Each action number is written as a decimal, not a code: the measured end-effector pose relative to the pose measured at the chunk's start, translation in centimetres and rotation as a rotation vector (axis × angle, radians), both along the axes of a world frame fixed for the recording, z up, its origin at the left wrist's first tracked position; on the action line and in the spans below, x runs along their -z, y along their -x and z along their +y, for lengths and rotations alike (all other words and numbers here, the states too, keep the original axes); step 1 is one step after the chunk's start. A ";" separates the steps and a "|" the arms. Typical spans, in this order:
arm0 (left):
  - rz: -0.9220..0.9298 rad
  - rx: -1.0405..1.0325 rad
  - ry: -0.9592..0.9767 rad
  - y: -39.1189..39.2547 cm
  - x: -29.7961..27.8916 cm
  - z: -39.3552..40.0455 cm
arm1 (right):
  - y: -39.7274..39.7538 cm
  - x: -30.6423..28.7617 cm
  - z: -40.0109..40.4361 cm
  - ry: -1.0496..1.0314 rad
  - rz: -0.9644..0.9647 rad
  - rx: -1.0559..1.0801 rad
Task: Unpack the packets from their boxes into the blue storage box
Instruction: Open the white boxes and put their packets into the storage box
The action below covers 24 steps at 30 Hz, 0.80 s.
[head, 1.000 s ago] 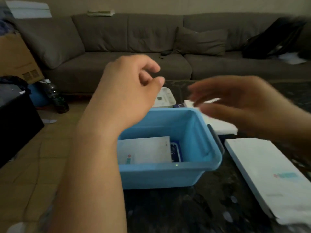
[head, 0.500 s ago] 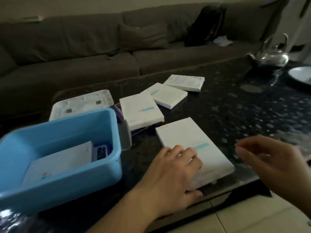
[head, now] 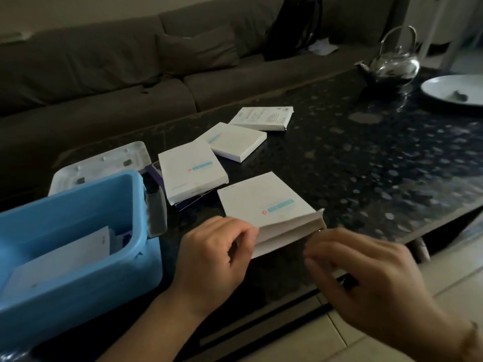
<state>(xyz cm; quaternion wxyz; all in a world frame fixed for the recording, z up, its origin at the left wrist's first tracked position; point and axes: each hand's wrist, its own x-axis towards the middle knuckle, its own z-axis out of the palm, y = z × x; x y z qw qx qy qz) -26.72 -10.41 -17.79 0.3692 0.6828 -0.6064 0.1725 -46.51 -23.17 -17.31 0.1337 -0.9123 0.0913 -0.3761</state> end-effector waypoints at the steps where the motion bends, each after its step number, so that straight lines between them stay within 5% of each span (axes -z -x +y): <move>1: 0.050 -0.024 0.027 0.2 -0.2 -0.1 | -0.4 0.3 0.4 0.041 0.006 -0.008; 15: 0.147 -0.030 0.089 0.5 -1.7 -0.1 | -4.3 2.5 0.8 0.251 0.198 0.189; 24: 0.128 -0.019 0.058 0.5 -2.0 -0.1 | -2.4 2.5 0.8 0.283 0.040 0.094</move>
